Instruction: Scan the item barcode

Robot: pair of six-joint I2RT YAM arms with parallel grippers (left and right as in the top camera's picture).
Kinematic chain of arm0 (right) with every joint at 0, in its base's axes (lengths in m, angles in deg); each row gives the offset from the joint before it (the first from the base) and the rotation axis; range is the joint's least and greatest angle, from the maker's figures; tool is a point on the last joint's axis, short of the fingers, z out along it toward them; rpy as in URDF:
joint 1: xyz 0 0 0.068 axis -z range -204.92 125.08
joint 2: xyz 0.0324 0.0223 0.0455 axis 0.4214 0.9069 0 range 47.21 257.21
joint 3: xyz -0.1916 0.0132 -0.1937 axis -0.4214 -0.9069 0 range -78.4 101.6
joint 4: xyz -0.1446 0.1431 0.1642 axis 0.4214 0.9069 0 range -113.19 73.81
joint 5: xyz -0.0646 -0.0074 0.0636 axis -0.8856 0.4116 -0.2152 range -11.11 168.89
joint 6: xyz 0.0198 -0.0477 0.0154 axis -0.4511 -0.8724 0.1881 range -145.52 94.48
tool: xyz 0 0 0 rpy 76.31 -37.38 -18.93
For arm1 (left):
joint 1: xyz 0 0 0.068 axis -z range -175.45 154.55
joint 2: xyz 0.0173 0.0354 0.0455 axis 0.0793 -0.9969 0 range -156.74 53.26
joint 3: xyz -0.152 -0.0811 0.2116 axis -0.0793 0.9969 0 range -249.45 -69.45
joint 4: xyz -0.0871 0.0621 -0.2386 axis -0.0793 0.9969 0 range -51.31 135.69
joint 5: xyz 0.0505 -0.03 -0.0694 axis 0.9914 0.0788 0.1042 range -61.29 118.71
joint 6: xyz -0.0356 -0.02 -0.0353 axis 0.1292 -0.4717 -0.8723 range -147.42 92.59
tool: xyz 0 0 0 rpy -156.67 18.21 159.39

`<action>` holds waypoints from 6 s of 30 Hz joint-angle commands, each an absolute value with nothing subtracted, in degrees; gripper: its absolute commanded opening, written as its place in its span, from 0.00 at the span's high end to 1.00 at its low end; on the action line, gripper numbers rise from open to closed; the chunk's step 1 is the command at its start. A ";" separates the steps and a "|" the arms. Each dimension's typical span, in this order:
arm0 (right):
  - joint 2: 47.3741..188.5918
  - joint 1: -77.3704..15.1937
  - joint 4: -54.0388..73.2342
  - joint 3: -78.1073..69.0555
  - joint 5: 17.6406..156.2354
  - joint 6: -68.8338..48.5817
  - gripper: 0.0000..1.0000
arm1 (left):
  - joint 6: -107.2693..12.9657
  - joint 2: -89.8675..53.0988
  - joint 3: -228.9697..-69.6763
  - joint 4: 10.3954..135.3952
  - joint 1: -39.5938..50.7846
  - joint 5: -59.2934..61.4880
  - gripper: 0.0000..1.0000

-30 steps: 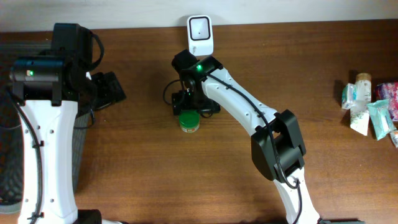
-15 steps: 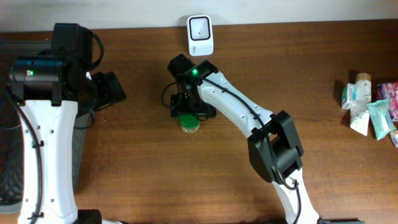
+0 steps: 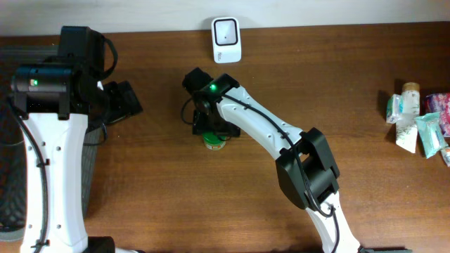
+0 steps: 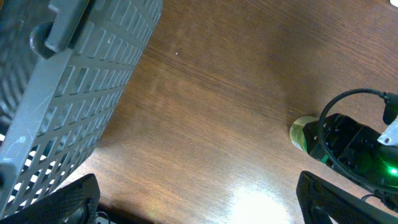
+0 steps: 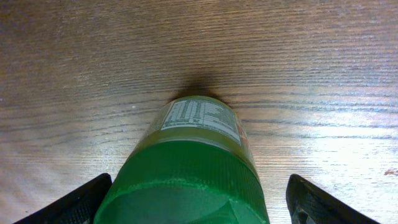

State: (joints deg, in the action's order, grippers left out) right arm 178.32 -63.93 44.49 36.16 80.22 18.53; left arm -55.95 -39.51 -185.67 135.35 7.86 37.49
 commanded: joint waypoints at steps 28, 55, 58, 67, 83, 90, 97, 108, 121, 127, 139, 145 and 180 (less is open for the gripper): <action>178.63 -48.96 53.28 34.22 108.46 15.23 0.36 | -56.67 -38.59 -186.28 135.42 7.64 37.49 0.01; 178.60 -29.50 51.79 35.51 167.84 -1.34 0.38 | -56.67 -38.59 -186.28 135.40 7.64 37.49 0.01; 178.60 -29.50 51.79 35.51 167.82 -1.34 0.38 | -56.67 -38.59 -186.28 135.40 7.64 37.51 0.01; 178.60 -29.39 50.28 35.51 167.82 -1.32 0.37 | -56.67 -38.59 -186.28 135.40 7.64 37.51 0.01; 178.63 -29.42 49.85 35.51 164.10 -1.32 0.37 | -56.65 -38.59 -186.28 135.42 7.64 37.49 0.01; 178.63 -32.24 42.04 35.51 145.13 -1.06 0.38 | -56.65 -38.59 -186.28 135.40 7.64 37.49 0.01; 178.63 -40.59 15.88 35.51 102.51 8.87 0.39 | -56.67 -38.59 -186.28 135.40 7.64 37.49 0.01; 178.63 -47.05 -14.63 35.51 69.79 9.26 0.35 | -56.67 -38.59 -186.28 135.40 7.64 37.49 0.01; 187.48 -47.08 -38.39 35.51 66.14 8.36 0.34 | -56.67 -38.59 -186.28 135.40 7.64 37.49 0.01; 186.21 -46.86 -38.43 35.83 65.84 6.00 0.34 | -56.67 -38.59 -186.28 135.40 7.64 37.51 0.01; 168.18 -37.66 3.44 35.83 61.53 6.46 0.36 | -56.67 -38.59 -186.28 135.42 7.64 37.49 0.01; 170.58 -34.77 34.00 35.02 70.43 6.46 0.37 | -56.67 -38.59 -186.28 135.40 7.64 37.49 0.01; 178.56 -31.93 37.76 31.85 77.77 21.24 0.41 | -56.67 -38.59 -186.28 135.40 7.64 37.49 0.01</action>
State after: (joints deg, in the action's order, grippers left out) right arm 178.19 -32.43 37.17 30.26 76.87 22.22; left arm -55.95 -39.51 -185.67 135.35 7.86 37.49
